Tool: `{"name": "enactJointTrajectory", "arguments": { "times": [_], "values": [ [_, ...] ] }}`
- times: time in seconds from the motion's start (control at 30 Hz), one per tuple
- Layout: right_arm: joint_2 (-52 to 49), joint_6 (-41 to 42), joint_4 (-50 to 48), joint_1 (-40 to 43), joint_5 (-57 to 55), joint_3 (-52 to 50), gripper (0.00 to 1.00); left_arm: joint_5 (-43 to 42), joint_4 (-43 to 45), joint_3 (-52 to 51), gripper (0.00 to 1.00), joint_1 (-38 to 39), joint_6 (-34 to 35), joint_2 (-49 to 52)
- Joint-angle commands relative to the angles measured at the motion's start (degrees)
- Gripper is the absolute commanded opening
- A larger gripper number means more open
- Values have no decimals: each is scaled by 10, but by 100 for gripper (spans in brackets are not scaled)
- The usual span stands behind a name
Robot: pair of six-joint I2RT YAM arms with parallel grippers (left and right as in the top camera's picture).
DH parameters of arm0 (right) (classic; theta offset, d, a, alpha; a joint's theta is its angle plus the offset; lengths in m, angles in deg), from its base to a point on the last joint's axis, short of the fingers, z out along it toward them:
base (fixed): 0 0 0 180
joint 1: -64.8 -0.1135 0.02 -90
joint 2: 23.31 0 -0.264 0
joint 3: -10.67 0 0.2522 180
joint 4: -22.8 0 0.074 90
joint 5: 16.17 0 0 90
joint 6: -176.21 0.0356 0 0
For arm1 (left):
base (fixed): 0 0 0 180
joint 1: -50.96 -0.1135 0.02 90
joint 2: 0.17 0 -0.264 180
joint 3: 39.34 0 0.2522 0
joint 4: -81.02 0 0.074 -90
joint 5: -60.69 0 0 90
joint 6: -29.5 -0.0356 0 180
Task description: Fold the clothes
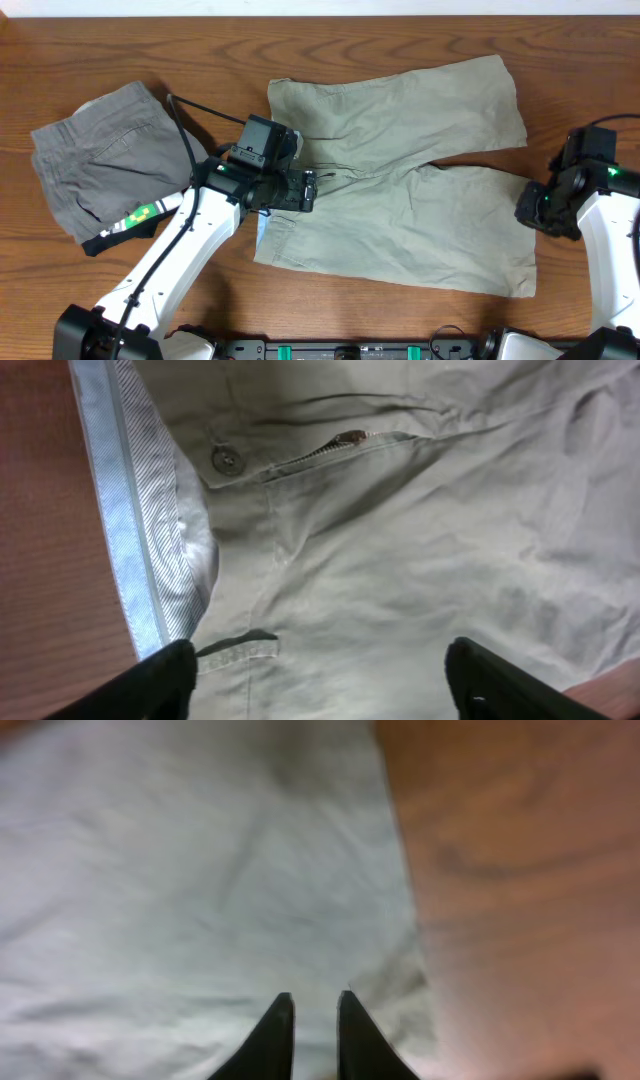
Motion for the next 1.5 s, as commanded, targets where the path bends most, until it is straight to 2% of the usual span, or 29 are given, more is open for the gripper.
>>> {"name": "enactJointTrajectory", "arguments": {
  "times": [0.0,0.13,0.4,0.73,0.97,1.07,1.27,1.3,1.47],
  "values": [
    [-1,-42,-26,4,54,7,13,8,-4,-2,73,-1,-11,14],
    [-21,-41,-43,3,56,6,12,8,-13,-2,67,-1,-11,43],
    [-127,-48,-53,2,93,6,9,1,-15,-3,67,-1,10,123],
    [-241,-50,-94,3,85,6,6,-14,2,-3,68,-1,32,214],
    [-287,-42,-103,16,12,6,7,-94,-9,-3,67,-1,42,223],
    [-292,-28,-100,33,-30,6,4,-101,-42,-3,61,-1,63,223],
    [-291,26,-84,81,-96,6,1,-102,-103,-3,47,0,62,222],
    [-291,31,-82,88,-96,6,1,-102,-108,-3,43,0,62,222],
    [-282,30,-81,103,-66,6,1,-102,-116,-2,38,0,62,209]
  ]
}}
